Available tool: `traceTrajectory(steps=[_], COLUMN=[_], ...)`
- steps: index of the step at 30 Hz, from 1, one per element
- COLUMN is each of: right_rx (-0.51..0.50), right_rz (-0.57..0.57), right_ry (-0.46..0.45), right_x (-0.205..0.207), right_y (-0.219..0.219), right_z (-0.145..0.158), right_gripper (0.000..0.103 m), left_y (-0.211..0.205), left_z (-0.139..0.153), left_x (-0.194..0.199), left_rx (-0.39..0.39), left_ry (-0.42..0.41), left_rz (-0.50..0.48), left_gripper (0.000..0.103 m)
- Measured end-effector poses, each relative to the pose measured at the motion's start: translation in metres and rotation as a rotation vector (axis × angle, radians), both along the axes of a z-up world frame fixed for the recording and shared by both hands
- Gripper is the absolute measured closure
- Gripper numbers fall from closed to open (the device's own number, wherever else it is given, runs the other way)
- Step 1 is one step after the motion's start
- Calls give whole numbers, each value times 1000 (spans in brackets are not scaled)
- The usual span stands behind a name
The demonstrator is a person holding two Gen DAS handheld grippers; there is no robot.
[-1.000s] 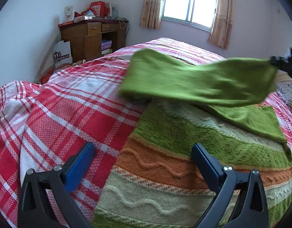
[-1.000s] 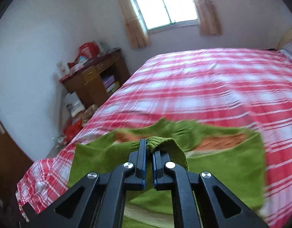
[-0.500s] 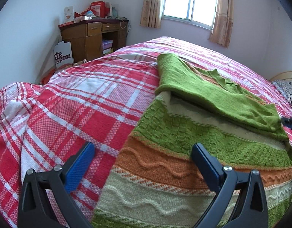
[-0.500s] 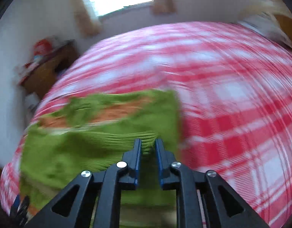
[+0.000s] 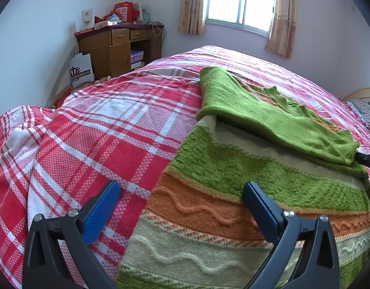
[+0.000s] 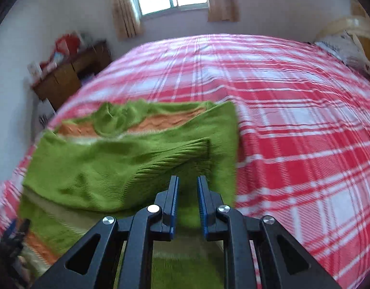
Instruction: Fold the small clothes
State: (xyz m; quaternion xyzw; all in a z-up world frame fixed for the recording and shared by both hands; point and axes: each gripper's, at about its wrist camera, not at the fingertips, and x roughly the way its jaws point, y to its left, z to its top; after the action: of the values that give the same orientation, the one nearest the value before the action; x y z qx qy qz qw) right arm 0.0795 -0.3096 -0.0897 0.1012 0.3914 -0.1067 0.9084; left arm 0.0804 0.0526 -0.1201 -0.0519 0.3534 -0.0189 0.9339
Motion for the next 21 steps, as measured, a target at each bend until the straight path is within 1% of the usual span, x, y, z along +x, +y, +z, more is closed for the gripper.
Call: traceTrajectory(steps=[2,3,4,5,6,7,9,12,15,16,17,18,19,20,21], right_rx=[-36,-46,-38,-18,17,38,47,2,-52,-91,-152,-183,-197,-199,-198], right_rz=[-3,-5,-8,-11,-12,-8,-3,-2,-40,-61,-84,-89,-92,-99,-110], right_ry=[34,23,25,30,35,37,42,40,54,55,48,38,35,48,63], right_x=[13,15,17,16,18,22,25,30,33,33,30,28,27,28,30], right_y=[2,2,0,-3,-7,-9,-11,-6,1,5,10,12,13,12,10], right_z=[-11,-11,-10,-10,-10,-9,-11,-12,-10,-9,-7,-6,-6,-8,-10], right_gripper=[87,85,84,79,72,70,70,70,70,70,70,68,63,50,40], left_y=[0,0,0,0,0,0,0,0,0,0,0,0,0,0,0], left_z=[0,0,0,0,0,0,0,0,0,0,0,0,0,0,0], left_x=[0,0,0,0,0,0,0,0,0,0,0,0,0,0,0], left_rx=[1,1,0,1,2,4,2,2,2,1,1,0,0,3,4], left_ry=[0,0,0,0,-1,0,0,0,0,0,0,-1,-1,0,0], left_rz=[0,0,0,0,1,1,1,1,1,0,1,0,0,1,1], left_gripper=[0,0,0,0,0,0,0,0,0,0,0,0,0,0,0])
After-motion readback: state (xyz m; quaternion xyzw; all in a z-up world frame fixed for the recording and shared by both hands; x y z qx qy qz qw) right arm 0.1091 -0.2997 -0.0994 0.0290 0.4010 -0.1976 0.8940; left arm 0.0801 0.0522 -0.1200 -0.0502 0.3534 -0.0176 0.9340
